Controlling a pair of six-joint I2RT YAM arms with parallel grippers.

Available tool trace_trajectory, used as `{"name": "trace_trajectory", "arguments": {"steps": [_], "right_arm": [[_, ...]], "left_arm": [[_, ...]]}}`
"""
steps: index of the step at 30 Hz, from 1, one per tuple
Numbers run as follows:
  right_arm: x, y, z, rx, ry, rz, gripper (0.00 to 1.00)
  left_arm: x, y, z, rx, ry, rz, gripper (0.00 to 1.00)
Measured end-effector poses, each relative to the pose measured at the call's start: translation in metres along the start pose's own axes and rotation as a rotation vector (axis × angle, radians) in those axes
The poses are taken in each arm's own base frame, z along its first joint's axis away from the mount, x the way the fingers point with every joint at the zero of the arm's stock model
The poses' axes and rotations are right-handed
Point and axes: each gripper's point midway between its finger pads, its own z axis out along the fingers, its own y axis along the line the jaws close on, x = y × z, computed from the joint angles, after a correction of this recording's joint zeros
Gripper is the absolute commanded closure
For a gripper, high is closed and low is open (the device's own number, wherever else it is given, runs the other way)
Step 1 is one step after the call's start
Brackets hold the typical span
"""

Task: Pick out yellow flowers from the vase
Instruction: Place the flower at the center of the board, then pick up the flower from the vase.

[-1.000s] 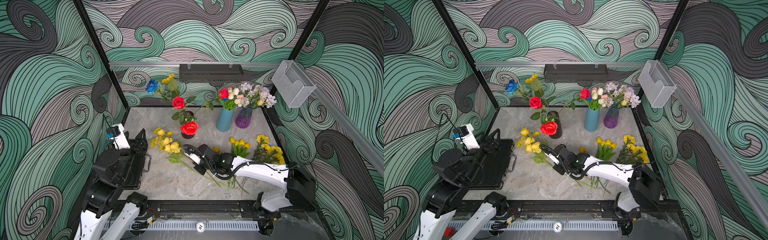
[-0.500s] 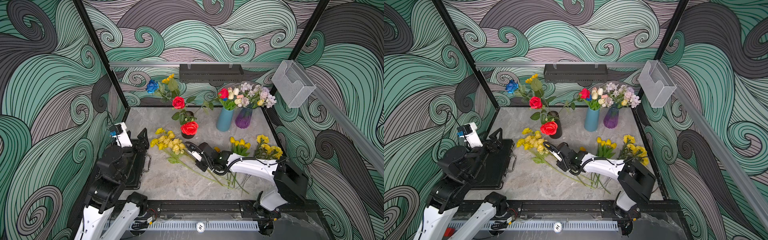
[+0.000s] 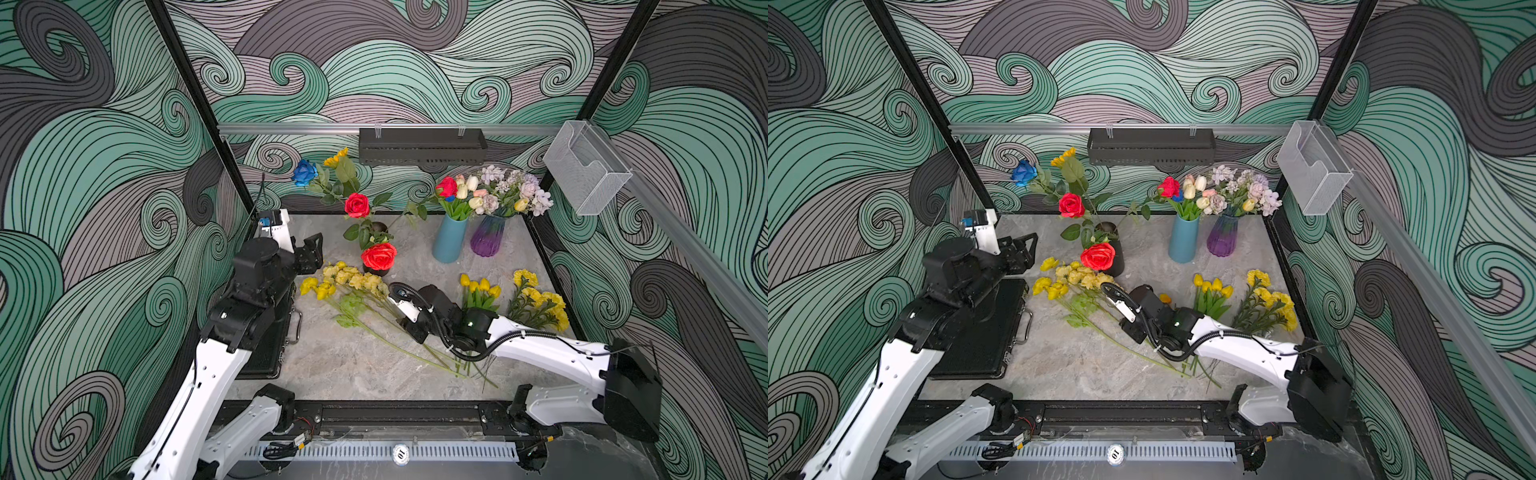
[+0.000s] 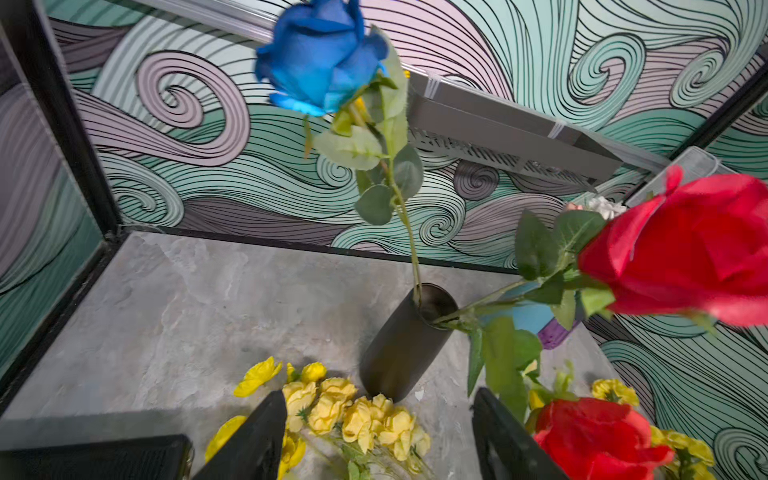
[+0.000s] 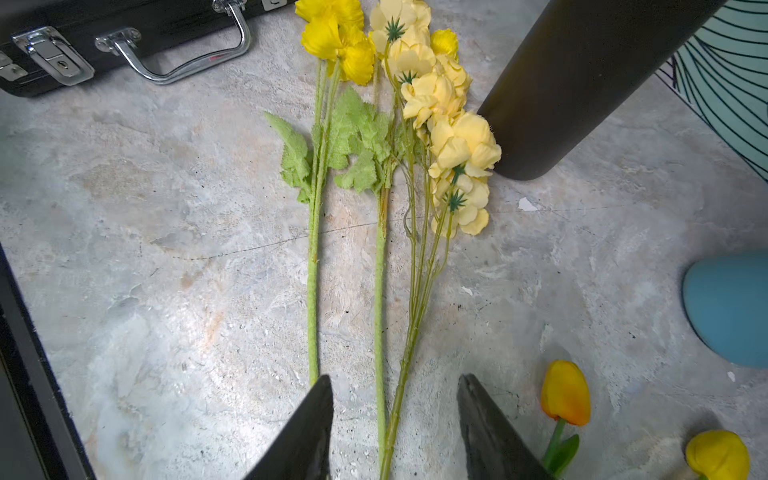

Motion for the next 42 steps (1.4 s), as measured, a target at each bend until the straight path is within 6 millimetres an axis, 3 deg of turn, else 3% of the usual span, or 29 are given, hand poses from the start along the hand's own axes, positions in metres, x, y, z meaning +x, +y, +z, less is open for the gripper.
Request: {"name": "trace_trajectory", "arguments": {"steps": [5, 11, 17, 21, 25, 30, 42], "right_arm": [[0.000, -0.006, -0.018, 0.016, -0.053, 0.008, 0.46], [0.000, -0.017, -0.031, 0.053, -0.106, 0.027, 0.45], [-0.007, -0.023, -0.037, 0.070, -0.148, 0.040, 0.45], [-0.009, -0.024, -0.040, 0.073, -0.169, 0.044, 0.45], [-0.007, -0.026, -0.040, 0.077, -0.173, 0.050, 0.45], [-0.008, -0.025, -0.040, 0.069, -0.180, 0.054, 0.44], [-0.009, -0.025, -0.034, 0.063, -0.185, 0.061, 0.44]], "left_arm": [[-0.016, -0.020, 0.028, 0.057, 0.051, -0.033, 0.40], [-0.059, -0.042, 0.048, 0.094, 0.035, -0.077, 0.41], [-0.074, -0.046, 0.068, 0.090, 0.037, -0.113, 0.42], [-0.087, -0.055, 0.095, 0.105, 0.043, -0.118, 0.43], [-0.085, -0.060, 0.124, 0.117, 0.082, -0.125, 0.44], [-0.059, -0.055, 0.157, 0.091, 0.169, -0.133, 0.44], [-0.037, -0.043, 0.201, 0.021, 0.256, -0.145, 0.44]]}}
